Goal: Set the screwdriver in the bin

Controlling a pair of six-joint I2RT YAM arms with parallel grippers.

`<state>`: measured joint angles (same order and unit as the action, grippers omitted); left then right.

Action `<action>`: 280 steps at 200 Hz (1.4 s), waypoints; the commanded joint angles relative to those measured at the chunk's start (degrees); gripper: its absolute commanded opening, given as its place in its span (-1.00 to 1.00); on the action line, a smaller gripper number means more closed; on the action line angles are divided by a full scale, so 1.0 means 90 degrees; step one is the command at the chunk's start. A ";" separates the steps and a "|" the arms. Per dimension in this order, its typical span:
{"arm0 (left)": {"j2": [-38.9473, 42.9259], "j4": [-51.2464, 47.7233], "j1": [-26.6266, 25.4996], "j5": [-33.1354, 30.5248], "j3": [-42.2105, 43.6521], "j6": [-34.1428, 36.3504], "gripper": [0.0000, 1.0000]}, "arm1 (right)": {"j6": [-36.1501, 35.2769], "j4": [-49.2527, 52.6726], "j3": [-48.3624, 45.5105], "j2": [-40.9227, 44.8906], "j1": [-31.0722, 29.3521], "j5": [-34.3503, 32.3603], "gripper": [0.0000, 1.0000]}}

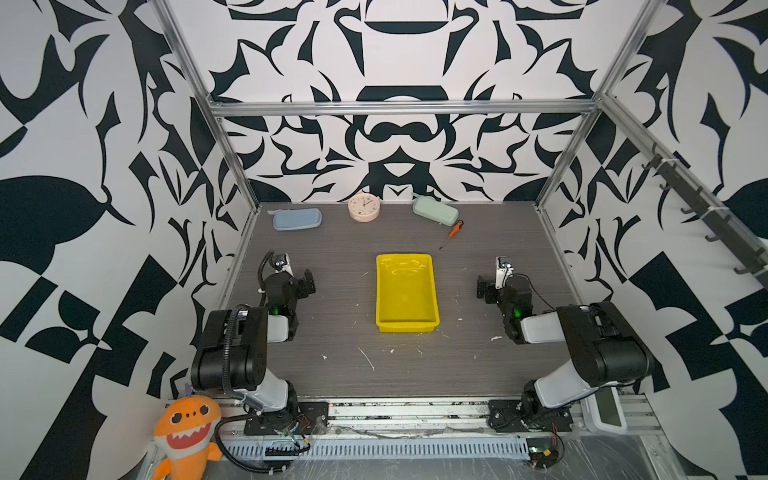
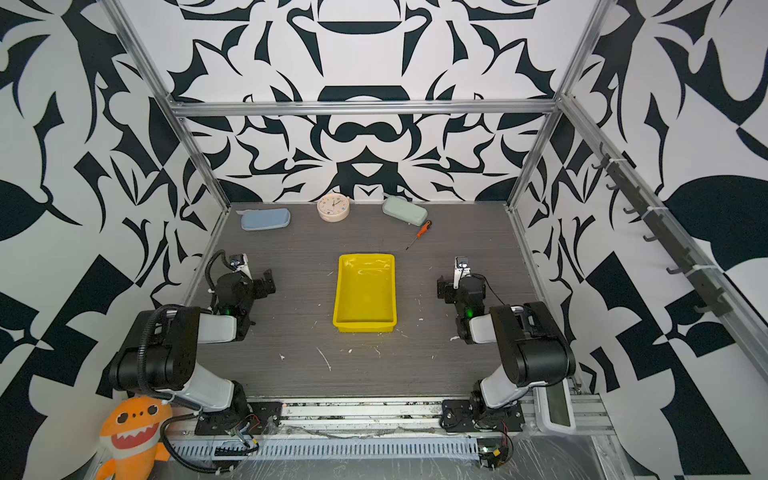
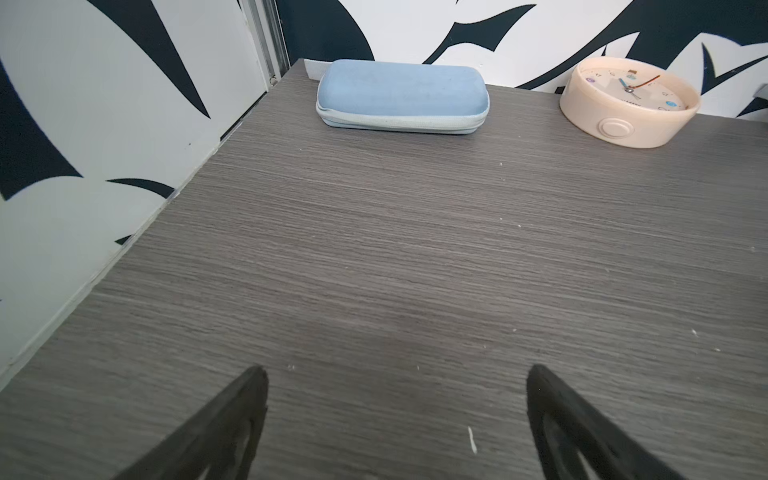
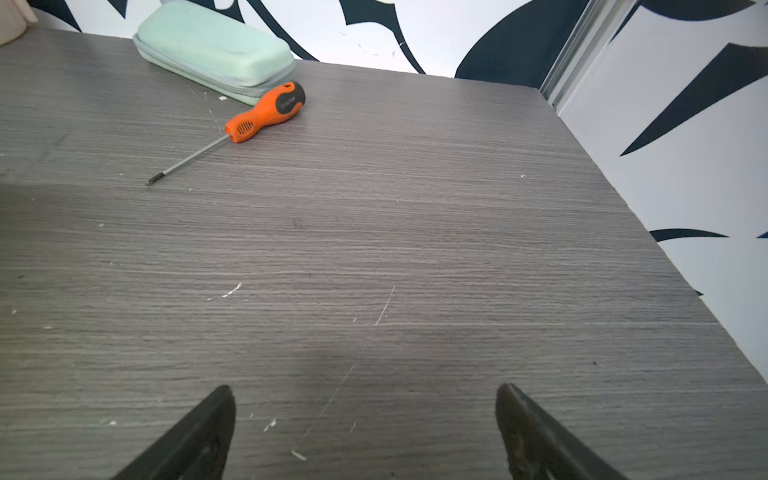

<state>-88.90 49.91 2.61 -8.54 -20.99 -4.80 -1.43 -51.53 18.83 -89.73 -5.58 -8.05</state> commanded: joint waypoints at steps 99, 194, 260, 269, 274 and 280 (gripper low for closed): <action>0.0004 0.0159 0.0006 0.0057 -0.0082 0.0020 0.99 | 0.0061 -0.0085 0.0162 0.0072 0.0034 0.0045 1.00; 0.0010 0.0174 0.0012 0.0041 -0.0070 -0.0011 0.99 | 0.0052 -0.0075 0.0173 0.0076 0.0033 0.0045 1.00; 0.0034 0.0250 0.0012 0.0060 -0.0019 -0.0003 0.99 | 0.0059 -0.0096 0.0154 0.0087 0.0029 0.0028 1.00; 0.0043 0.0319 -0.0003 0.0077 0.0021 -0.0004 0.99 | 0.0071 -0.0145 0.0118 0.0097 0.0019 0.0012 1.00; 0.0047 0.0384 -0.0007 0.0093 0.0057 -0.0004 0.99 | 0.0067 -0.0231 0.0076 0.0114 0.0014 0.0037 1.00; 0.0063 0.0483 -0.0043 0.0085 0.0113 0.0016 0.99 | 0.0052 -0.0436 -0.0037 0.0139 -0.0004 0.0066 1.00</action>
<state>-88.90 50.19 2.61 -8.51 -20.99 -4.82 -1.43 -50.89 18.83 -89.71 -5.58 -7.88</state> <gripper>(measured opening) 0.995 0.997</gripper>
